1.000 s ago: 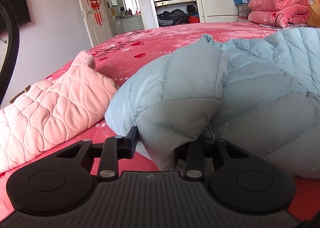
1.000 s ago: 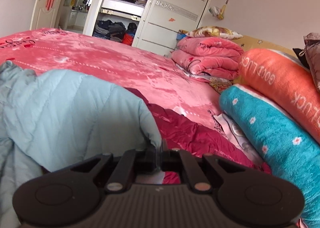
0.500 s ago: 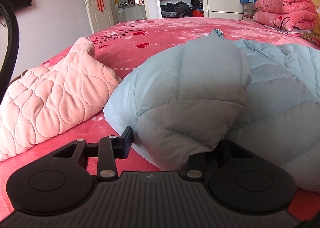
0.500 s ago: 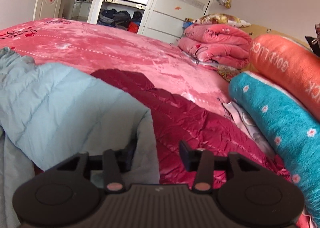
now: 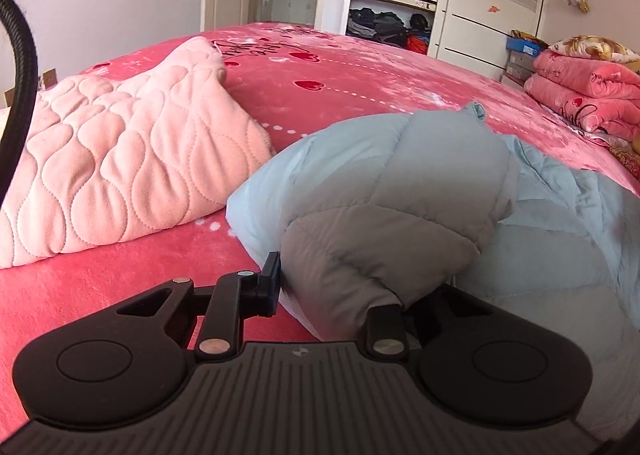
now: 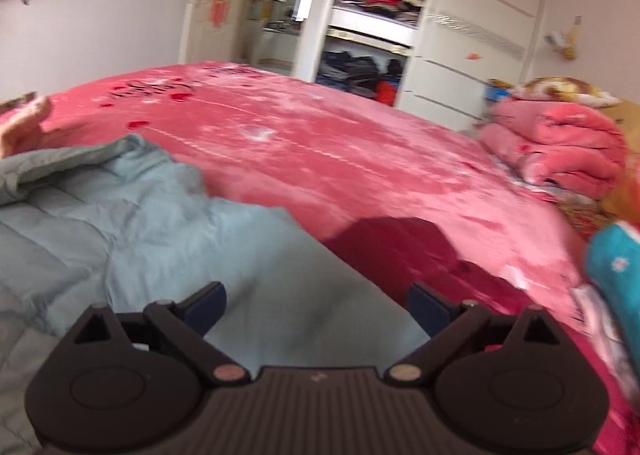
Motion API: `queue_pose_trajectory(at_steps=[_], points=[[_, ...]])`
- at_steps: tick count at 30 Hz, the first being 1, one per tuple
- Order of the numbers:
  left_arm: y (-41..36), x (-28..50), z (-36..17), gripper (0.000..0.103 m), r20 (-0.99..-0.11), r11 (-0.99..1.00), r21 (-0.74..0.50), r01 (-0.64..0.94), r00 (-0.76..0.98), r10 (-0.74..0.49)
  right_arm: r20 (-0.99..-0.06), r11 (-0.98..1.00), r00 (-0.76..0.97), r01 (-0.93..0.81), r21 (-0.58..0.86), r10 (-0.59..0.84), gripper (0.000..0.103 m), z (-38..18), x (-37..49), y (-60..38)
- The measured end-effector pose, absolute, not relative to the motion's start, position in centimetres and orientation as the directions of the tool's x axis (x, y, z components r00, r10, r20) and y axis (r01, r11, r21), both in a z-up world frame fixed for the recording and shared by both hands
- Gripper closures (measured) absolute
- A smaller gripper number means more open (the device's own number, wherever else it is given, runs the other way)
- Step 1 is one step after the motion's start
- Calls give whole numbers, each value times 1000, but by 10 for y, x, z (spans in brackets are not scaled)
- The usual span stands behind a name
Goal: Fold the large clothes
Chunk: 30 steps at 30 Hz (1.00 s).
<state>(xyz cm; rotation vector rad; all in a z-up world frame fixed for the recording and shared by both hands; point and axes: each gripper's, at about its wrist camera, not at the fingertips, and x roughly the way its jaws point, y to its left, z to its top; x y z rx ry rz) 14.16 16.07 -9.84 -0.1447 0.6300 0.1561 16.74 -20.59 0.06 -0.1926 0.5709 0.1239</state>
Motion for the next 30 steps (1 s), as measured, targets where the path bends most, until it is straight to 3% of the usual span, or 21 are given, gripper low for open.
queue_pose_trajectory(at_steps=[10,14,16,18,21,24,30], points=[[155,144,-107,69,-602,980,-47,-192,789,125,-643,942,691,-285,177,330,4,-31,243,-206],[155,146,-106,70,-600,981,-40,-191,790,130,-637,916,659,-298,267,400,6,-38,242,-202],[154,145,-105,72,-595,981,-34,-190,793,132,-625,903,653,-317,289,429,22,-37,236,-198],[153,144,-104,77,-589,981,-34,-192,797,136,-633,909,655,-330,252,414,54,-34,228,-189],[152,141,-102,86,-576,982,-25,-189,805,141,-653,927,668,-340,157,356,83,-31,214,-171],[150,135,-97,91,-553,983,-25,-181,821,137,-653,949,704,-305,76,279,93,-26,194,-157],[159,117,-78,93,-496,978,-85,-191,859,125,-567,980,817,-182,-82,104,99,-5,145,-148]])
